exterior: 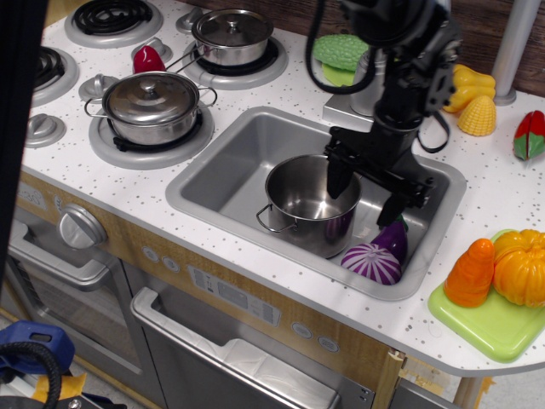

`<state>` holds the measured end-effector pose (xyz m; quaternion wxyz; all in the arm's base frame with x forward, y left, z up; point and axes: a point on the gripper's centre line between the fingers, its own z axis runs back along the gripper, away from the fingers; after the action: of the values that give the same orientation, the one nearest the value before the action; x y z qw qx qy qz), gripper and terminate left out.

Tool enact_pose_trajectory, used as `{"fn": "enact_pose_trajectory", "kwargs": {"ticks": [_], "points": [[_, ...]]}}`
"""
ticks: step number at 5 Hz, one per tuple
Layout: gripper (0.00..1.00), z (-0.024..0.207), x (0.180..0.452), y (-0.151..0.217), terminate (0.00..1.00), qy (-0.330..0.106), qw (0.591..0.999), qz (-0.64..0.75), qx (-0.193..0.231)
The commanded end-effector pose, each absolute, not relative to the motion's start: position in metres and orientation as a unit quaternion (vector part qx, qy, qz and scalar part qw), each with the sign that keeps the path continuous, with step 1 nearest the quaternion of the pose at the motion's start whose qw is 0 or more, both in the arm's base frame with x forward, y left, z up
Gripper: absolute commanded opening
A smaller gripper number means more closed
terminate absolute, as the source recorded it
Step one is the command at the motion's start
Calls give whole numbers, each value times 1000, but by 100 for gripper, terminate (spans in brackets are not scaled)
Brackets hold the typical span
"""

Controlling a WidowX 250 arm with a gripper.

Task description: Pick up pot from sink

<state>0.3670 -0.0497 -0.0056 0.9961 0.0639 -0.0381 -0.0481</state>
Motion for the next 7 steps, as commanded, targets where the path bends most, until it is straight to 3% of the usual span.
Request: {"fn": "enact_pose_trajectory", "kwargs": {"ticks": [1, 2, 3, 5, 7], "points": [[100, -9, 370, -37, 0, -61, 995, -50, 55], [100, -16, 367, -29, 0, -68, 995, -55, 54], [0, -24, 367, -25, 0, -74, 995, -50, 51], [0, -15, 368, -23, 0, -68, 994, -54, 62], [0, 39, 366, -18, 0, -22, 992, -71, 105]]}}
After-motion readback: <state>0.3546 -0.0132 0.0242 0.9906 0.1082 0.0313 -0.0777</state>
